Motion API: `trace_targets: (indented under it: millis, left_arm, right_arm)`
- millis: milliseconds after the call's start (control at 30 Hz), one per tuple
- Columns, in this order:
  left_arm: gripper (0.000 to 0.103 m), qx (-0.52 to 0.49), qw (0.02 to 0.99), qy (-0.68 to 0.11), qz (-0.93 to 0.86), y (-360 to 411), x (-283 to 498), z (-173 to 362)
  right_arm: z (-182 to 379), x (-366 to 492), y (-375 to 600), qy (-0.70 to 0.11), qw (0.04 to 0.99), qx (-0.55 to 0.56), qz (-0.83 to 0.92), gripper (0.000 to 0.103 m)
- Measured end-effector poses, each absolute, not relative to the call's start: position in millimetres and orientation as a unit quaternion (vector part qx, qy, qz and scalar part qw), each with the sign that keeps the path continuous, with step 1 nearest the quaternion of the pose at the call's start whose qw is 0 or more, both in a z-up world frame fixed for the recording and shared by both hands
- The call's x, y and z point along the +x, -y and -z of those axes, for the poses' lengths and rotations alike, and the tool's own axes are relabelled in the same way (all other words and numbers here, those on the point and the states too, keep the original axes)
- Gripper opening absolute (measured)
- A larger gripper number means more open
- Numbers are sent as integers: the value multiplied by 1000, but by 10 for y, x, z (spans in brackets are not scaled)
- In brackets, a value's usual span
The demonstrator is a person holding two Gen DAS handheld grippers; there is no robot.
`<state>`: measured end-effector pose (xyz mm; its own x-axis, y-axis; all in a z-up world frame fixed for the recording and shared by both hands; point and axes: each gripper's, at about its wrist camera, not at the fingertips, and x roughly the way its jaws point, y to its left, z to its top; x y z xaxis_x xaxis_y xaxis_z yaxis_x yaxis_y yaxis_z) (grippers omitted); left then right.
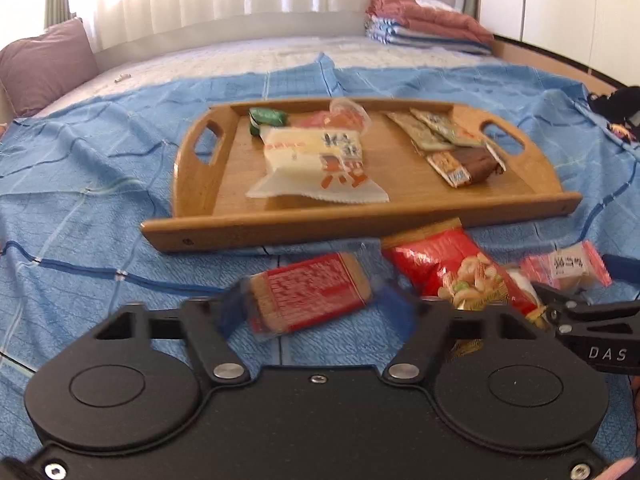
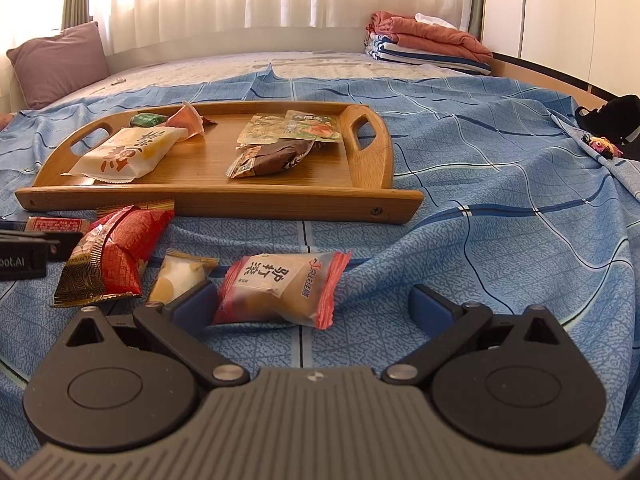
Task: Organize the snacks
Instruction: 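Grasp the red biscuit pack with the left gripper while the right grasps the pink-ended pastry, then carry the red biscuit pack and pink-ended pastry over the tray with both grippers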
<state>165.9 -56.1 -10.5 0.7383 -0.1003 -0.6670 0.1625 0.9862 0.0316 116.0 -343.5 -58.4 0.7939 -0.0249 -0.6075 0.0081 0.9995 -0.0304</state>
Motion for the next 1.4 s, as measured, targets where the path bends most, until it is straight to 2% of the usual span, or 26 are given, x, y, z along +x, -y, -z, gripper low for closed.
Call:
trace_targets:
  millis: [200,233,267,333,500,600,700,733,833,900,1000,1033,1067,1200,1233,1267,1400]
  left_arm:
    - [85,49,935,-349,48,688,1723,165]
    - [81,43,935,-350,47,686,1742,165]
    - [70,43,935,-349,47,691,1747,162]
    - [61,54,936,-343,52,716,1724,141]
    - [60,58,933,-348,64,720,1628,90]
    - [60,56,933,-348,67,675,1557,44]
    - [60,60,935,-342,68,623,1477,-17]
    - [60,63,936,-339,67,606,1457,-38]
    - [60,64,939,-333,65,543,1410,-102]
    - [60,60,940,-330,64,492,1398,-148]
    - [60,58,942,-326,62,438,1371,-208]
    - [60,58,942,-324,62,425,1363,-226]
    - [60,57,943,-321,62,412,1358,-247]
    - [60,55,946,-315,64,373,1333,-295]
    - [60,55,946,-313,64,366,1325,-302]
    - [60,54,946,-313,64,356,1314,-305]
    - [60,56,946,-312,65,333,1275,-300]
  right_arm:
    - [581,1158,3434,-321,947,-14,9,103]
    - [581,1158,3435,-321,947,-14,9,103]
    - [581,1158,3435,-321,947,-14,9,103]
    - [581,1157,3435,-320,947,-14,9,103]
    - [561,1148,3438,-319,948,-10,6,103]
    - [496,1117,3456,-316,949,2,-8,93]
    - [442,1063,3448,-310,951,11,-14,79]
    - [432,1048,3441,-309,951,14,-16,70]
    - [410,1010,3414,-306,952,16,-14,65]
    - [386,987,3411,-304,952,17,-11,54]
    - [320,974,3436,-304,952,29,-11,51]
    - [295,971,3441,-303,952,30,-9,42]
    - [265,968,3452,-302,953,31,-8,38]
    - [224,984,3469,-307,951,32,2,42]
    - [234,986,3457,-307,951,26,3,57]
    - [250,983,3444,-308,951,20,4,64]
    - [354,970,3323,-316,948,-23,4,71]
